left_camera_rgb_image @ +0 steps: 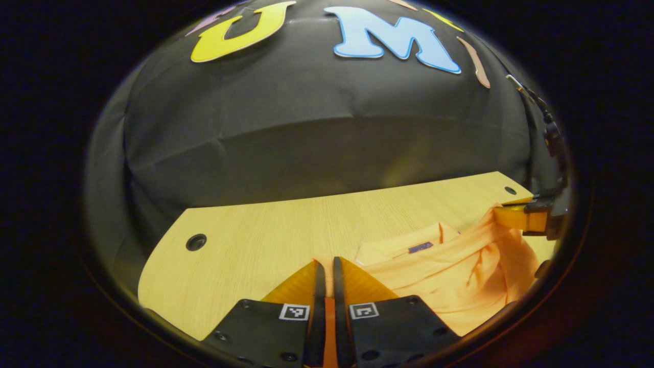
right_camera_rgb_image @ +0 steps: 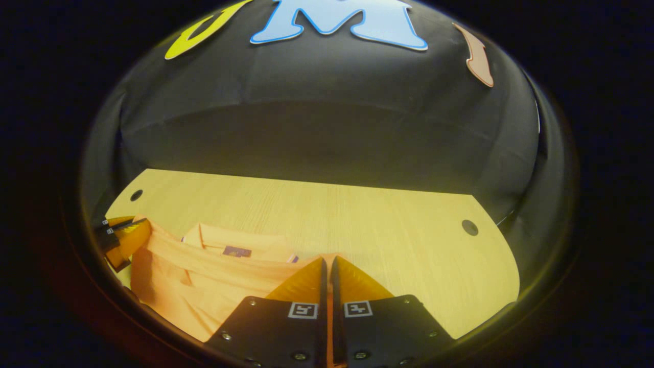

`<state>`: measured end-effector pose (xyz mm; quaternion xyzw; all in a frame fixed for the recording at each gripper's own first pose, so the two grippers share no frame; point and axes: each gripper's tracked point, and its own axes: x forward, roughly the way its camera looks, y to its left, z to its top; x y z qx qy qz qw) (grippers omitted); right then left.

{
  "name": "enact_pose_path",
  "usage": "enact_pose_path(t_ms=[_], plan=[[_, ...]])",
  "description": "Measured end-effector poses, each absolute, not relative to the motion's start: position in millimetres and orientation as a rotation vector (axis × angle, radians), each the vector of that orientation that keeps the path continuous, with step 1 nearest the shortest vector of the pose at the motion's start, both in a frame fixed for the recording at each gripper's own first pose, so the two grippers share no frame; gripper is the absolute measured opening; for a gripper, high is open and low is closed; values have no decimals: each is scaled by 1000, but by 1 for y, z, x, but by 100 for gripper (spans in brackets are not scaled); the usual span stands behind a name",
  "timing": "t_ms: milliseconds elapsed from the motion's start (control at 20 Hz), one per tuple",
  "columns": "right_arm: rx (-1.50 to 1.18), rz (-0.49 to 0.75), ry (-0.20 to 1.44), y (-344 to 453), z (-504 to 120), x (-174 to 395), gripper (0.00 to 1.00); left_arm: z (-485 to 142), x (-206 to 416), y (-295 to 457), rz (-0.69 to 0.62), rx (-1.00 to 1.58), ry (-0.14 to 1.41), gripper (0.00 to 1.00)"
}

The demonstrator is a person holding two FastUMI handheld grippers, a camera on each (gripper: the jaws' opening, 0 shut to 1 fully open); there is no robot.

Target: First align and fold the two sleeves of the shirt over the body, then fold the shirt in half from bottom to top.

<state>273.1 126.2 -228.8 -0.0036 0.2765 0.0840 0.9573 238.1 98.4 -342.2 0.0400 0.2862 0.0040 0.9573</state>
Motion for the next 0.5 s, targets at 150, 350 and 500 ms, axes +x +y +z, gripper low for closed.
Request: enact_pose_path(t_ms=[150,350,500], plan=[[-30,181,560,125,-226,270,6,-340,238,96,5,89,580,16],[-46,189,548,121,-219,266,18,-335,232,92,5,79,577,37],[-58,199,526,119,-209,263,29,-326,228,95,21,79,566,60]])
